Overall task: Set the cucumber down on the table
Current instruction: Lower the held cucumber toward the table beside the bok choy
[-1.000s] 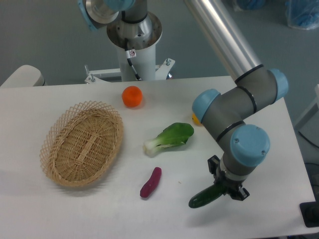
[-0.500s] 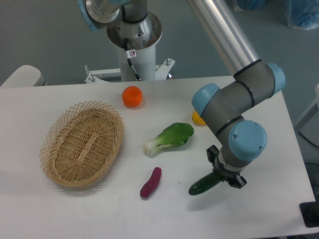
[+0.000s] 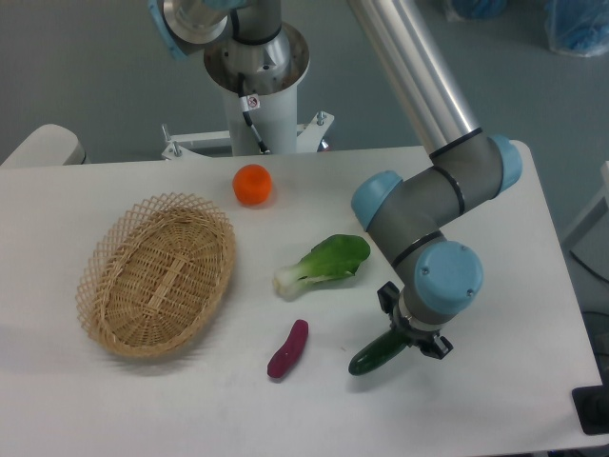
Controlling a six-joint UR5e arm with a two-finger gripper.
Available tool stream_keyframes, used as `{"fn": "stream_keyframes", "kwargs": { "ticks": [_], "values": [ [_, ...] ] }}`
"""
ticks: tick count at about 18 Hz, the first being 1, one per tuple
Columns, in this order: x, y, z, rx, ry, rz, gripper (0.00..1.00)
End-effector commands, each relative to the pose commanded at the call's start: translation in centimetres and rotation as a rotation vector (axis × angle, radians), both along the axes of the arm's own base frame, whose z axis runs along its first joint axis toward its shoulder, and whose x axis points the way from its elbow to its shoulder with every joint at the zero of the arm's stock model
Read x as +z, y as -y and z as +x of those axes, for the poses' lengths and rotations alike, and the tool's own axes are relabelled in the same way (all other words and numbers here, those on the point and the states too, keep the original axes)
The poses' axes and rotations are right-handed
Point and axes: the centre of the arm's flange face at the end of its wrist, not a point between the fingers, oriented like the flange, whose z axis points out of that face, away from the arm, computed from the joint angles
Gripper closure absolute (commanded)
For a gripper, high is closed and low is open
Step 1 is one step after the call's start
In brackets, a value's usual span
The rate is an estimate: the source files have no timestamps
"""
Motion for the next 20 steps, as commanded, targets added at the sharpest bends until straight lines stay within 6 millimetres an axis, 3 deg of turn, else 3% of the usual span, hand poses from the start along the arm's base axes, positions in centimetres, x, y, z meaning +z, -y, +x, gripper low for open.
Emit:
{"fn": "stream_keyframes", "kwargs": {
  "ticks": [5,9,14,18,20],
  "values": [
    [-0.8,-1.2,1.5,0.067,0.002,-0.013,0.82],
    [-0.9,-1.9,2.1,0.073,0.001,-0.016,0.72],
    [-0.7,-3.0,3.1,0.127,-0.006,-0.012,0.48],
    [-0.6,-3.2,3.2,0.122,-0.009,-0.008,0.06],
    [-0.2,-3.1,3.1,0.119,-0.013,-0.006,0.0]
  ]
}}
